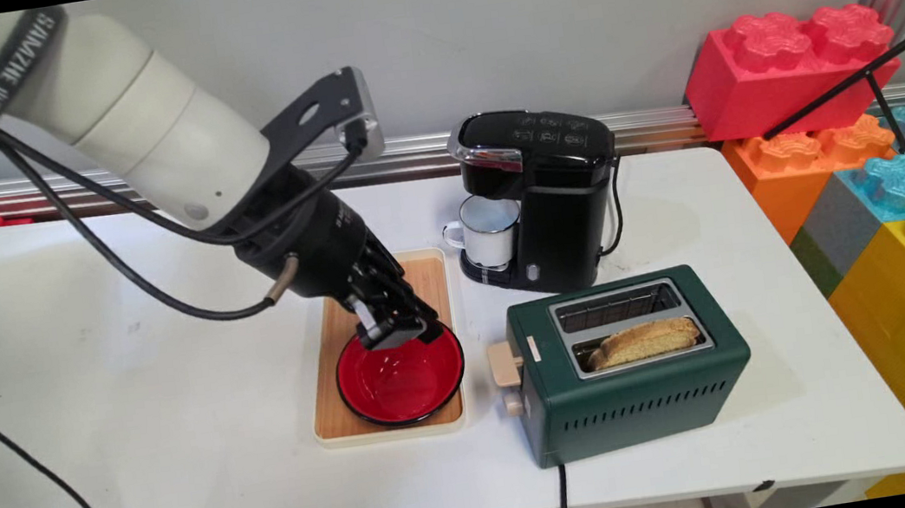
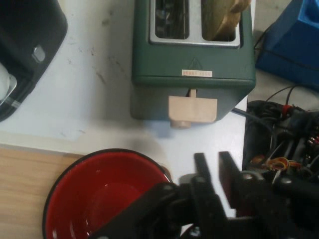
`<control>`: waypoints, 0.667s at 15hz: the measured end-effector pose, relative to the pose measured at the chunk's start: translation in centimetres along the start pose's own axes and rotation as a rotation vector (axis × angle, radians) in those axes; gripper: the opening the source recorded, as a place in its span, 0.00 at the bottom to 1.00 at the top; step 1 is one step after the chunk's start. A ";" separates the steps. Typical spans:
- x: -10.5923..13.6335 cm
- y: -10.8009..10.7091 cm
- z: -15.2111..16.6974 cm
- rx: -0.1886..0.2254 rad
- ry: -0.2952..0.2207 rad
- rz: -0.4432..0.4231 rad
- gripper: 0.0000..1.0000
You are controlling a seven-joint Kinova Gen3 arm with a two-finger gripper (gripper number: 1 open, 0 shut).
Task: Press the toaster switch
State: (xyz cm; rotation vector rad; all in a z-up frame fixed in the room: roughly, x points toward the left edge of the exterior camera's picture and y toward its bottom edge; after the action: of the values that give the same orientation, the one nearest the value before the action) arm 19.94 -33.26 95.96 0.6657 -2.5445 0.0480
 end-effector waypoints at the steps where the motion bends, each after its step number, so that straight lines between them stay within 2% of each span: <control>1: 0.1 0.0 0.3 0.000 0.001 0.000 0.00; 10: 0.7 -0.1 4.5 0.010 0.006 -0.004 0.00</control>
State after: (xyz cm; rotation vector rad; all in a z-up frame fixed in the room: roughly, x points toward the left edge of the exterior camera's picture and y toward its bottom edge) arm 17.39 -34.32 92.38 0.6732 -2.5392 0.0609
